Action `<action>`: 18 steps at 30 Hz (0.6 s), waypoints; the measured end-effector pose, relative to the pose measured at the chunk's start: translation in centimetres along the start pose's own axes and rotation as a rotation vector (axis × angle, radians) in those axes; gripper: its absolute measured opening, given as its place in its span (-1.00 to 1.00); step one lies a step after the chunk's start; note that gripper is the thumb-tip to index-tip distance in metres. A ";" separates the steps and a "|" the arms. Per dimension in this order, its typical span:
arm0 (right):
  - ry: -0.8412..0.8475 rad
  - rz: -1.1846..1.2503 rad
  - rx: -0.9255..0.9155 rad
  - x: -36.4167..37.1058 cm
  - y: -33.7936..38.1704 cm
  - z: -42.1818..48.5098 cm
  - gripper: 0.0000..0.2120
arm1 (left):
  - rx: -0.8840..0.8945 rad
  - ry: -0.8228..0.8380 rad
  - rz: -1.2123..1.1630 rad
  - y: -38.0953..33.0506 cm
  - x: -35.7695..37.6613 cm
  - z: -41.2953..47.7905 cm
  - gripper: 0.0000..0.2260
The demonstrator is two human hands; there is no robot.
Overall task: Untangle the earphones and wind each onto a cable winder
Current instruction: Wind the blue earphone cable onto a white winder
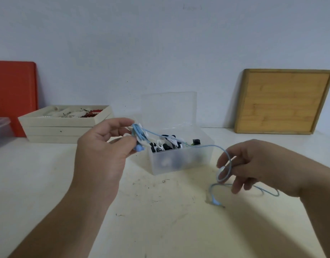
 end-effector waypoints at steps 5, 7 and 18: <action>-0.177 -0.079 0.025 -0.6 -0.9 0.2 -0.82 | -0.014 -0.085 0.025 0.1 -0.2 0.2 -0.66; -0.159 -0.068 0.004 -0.8 -0.9 0.2 -0.81 | -0.028 -0.101 -0.002 0.1 -0.4 0.4 -0.67; -0.509 0.473 0.159 -2.0 -1.9 0.6 -0.75 | -0.023 -0.261 -0.022 0.1 -1.0 0.4 -0.68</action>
Point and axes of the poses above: each hand's wrist, its own z-axis towards the middle knuckle, its own x-axis out of the palm, y = z × x, the point moved 1 cm from there along z, towards the middle knuckle, and after that the axes turned 14 degrees about -x, right-handed, at the moved point
